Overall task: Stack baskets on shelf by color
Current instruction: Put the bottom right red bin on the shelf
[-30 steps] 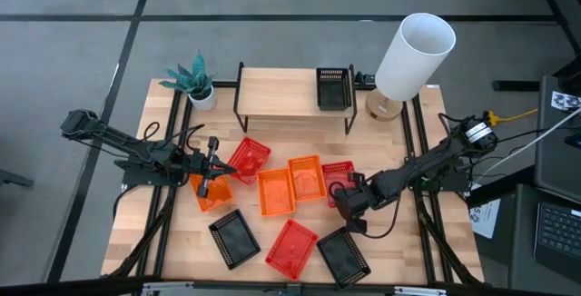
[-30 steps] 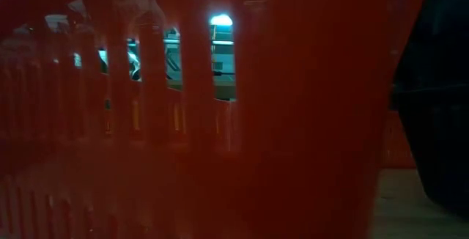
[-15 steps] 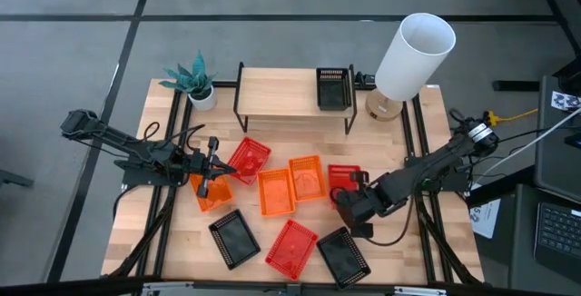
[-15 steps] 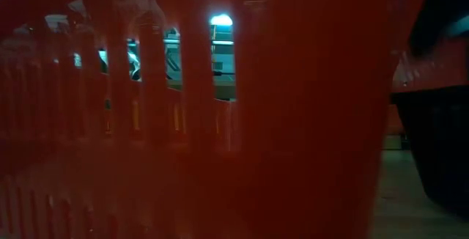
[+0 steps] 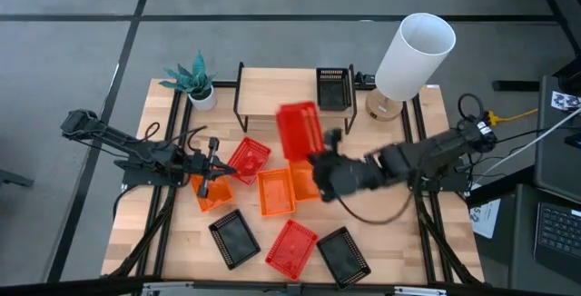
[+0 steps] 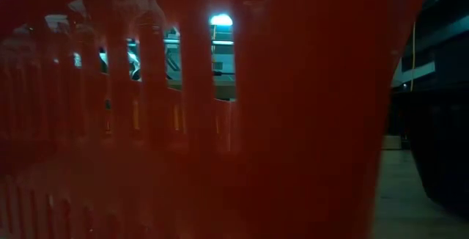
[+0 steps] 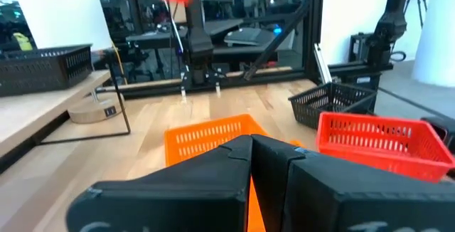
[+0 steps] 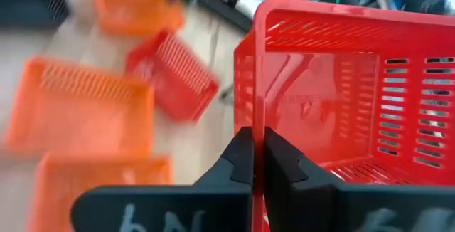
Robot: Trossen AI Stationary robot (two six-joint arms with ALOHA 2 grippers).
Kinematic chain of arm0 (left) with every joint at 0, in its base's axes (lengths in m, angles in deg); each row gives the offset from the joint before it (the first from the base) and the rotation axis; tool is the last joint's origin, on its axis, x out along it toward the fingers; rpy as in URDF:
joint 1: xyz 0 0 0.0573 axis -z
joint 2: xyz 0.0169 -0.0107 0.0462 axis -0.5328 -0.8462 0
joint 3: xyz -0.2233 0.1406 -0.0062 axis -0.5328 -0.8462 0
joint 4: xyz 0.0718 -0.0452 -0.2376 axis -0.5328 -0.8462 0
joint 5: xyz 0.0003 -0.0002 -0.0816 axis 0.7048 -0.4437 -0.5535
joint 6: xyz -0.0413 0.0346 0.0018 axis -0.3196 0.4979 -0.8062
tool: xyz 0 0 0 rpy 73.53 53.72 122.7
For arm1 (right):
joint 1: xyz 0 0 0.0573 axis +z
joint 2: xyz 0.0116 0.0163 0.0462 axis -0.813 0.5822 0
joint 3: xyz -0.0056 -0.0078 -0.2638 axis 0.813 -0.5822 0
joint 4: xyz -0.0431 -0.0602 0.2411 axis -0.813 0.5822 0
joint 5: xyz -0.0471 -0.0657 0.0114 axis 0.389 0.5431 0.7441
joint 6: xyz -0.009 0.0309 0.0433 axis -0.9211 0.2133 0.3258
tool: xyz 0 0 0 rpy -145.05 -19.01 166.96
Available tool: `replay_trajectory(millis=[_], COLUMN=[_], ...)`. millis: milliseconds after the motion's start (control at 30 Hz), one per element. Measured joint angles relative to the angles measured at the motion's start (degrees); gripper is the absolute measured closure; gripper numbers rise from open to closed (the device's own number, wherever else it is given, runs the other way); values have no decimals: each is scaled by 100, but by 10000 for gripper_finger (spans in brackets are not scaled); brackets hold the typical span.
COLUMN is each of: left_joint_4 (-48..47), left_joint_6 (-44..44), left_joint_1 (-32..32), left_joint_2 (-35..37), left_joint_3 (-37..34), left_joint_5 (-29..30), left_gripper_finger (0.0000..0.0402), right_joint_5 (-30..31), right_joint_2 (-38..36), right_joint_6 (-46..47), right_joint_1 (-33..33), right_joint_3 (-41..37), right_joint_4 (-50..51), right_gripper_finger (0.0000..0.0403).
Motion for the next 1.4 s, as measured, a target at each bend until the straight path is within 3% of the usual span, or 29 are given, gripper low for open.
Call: replay_trajectory(millis=[100,200,467,733,867,1067,1400], left_joint_4=[-116,-127,-127,-151,-167,-171,-189], left_joint_6=[0,0,0,0,0,0,0], left_joint_1=[0,-2,0,0,0,0,0], left_joint_2=[-2,-2,-1,-1,-2,0,-2], left_joint_3=[2,2,2,1,1,2,1], left_joint_5=[0,2,0,0,0,0,1], left_gripper_finger=[401,401,401,401,401,401,401], right_joint_5=[-808,-1424,-2864,-2888,-2898,-2867,-2547], right_joint_2=[0,0,234,1535,2115,2597,2688], right_joint_6=[-802,-941,-547,-147,81,98,92], right_joint_1=[-674,-1441,-3107,-3484,-3487,-3487,-3542], right_joint_3=[7,7,217,2267,2957,3104,3115], right_joint_4=[-947,-1385,-1169,1484,2187,2509,2790], right_gripper_finger=[400,400,400,400,400,400,397])
